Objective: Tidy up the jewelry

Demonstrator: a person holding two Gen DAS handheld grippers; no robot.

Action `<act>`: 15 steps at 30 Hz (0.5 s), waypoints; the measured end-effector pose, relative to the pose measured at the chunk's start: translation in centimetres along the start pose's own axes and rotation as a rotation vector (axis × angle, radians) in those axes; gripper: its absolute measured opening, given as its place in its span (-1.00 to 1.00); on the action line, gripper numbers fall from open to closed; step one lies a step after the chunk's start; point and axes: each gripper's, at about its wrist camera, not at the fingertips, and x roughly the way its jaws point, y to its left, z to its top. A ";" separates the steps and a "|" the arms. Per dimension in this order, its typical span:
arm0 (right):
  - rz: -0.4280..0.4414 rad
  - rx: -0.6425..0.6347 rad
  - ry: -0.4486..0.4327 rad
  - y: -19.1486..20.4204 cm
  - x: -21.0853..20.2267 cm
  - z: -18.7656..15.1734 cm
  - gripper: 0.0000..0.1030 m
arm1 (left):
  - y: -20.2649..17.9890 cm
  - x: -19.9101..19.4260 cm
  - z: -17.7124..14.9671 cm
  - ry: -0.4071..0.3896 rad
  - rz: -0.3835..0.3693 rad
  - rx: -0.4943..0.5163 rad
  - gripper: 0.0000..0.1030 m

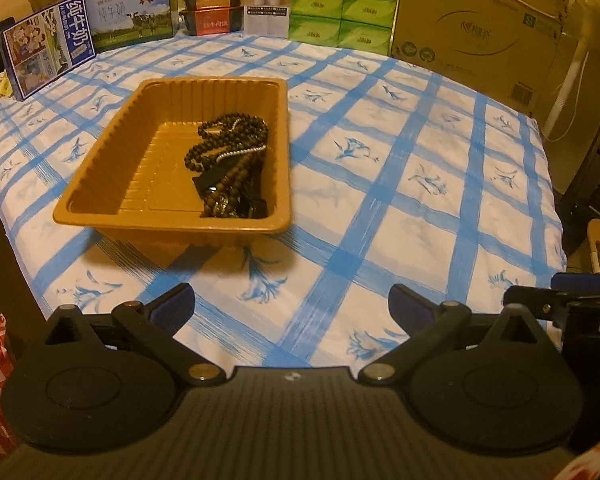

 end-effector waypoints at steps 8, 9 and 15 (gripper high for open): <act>-0.009 -0.005 0.012 0.1 0.2 0.0 0.59 | -0.9 0.0 -0.1 -0.005 0.008 0.023 0.98; -0.008 -0.006 0.010 0.1 0.2 0.0 0.60 | -0.9 0.0 -0.1 -0.005 0.007 0.026 0.99; -0.007 0.002 0.003 -0.1 0.1 0.0 0.59 | -1.2 0.1 -0.2 -0.002 0.000 0.034 0.99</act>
